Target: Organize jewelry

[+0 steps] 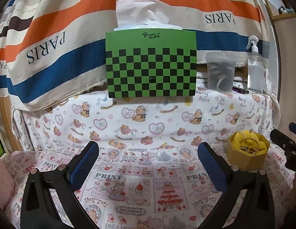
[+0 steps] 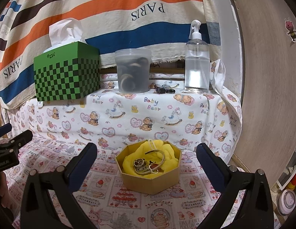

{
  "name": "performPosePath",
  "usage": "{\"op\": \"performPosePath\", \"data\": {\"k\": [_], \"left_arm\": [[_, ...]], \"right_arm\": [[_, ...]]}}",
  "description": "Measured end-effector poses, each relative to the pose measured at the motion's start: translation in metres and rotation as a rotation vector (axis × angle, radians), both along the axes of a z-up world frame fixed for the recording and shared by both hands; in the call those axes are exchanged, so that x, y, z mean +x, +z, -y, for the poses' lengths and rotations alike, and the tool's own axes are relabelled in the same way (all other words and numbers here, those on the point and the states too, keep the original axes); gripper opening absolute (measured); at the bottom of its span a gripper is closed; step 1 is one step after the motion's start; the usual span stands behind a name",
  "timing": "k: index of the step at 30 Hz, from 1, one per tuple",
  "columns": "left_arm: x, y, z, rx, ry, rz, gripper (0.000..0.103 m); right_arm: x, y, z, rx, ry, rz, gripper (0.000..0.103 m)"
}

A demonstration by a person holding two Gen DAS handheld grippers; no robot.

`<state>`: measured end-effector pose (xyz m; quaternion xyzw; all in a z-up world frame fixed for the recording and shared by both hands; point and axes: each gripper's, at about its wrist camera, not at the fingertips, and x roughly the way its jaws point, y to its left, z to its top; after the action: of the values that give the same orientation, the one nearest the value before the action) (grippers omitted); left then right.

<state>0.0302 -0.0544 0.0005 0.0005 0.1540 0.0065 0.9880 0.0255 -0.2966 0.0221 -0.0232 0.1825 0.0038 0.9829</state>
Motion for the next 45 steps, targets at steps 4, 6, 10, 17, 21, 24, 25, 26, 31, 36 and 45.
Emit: {"op": "performPosePath", "data": {"k": [4, 6, 10, 17, 21, 24, 25, 26, 31, 36, 45], "left_arm": [[0.0004, -0.0005, -0.0002, 0.0, 0.002, -0.006, 0.103], [-0.0002, -0.0003, 0.0, 0.0, 0.004, -0.005, 0.103], [0.0007, -0.0009, -0.0002, 0.002, -0.001, -0.001, 0.103], [-0.0002, -0.0008, -0.0002, 0.002, 0.001, 0.002, 0.103], [-0.0015, -0.001, 0.0008, 0.004, 0.0, 0.009, 0.103], [-0.0011, -0.0008, 0.0012, 0.004, 0.0, 0.002, 0.103], [-0.0008, -0.001, 0.0013, 0.003, -0.002, -0.003, 0.103], [-0.0005, -0.0012, 0.0014, 0.003, -0.006, -0.007, 0.103], [-0.0019, -0.0004, 0.0026, 0.006, -0.019, 0.001, 0.103], [-0.0024, -0.0001, 0.0028, 0.005, -0.019, 0.001, 0.103], [-0.0014, -0.0003, 0.0019, 0.002, -0.016, -0.004, 0.103]], "right_arm": [[0.0001, 0.0001, 0.0002, 0.0, -0.001, -0.001, 0.103], [-0.0003, 0.0002, -0.0001, 0.001, -0.001, 0.0, 0.103], [0.0002, 0.0, 0.0, 0.0, 0.0, -0.001, 0.103], [0.0004, 0.0001, -0.0004, 0.001, -0.001, -0.004, 0.103], [0.001, -0.0013, -0.0002, 0.003, -0.001, -0.01, 0.103], [0.001, -0.0012, -0.0002, 0.003, 0.0, -0.01, 0.103], [0.0012, -0.001, -0.0003, 0.003, 0.0, -0.01, 0.103], [0.0011, -0.001, -0.0003, 0.002, 0.0, -0.011, 0.103], [0.001, -0.001, -0.0005, 0.001, -0.004, -0.012, 0.103], [0.0018, -0.001, -0.0001, 0.001, -0.002, -0.013, 0.103], [0.0021, -0.0012, -0.0003, 0.001, -0.003, -0.014, 0.103]]}}
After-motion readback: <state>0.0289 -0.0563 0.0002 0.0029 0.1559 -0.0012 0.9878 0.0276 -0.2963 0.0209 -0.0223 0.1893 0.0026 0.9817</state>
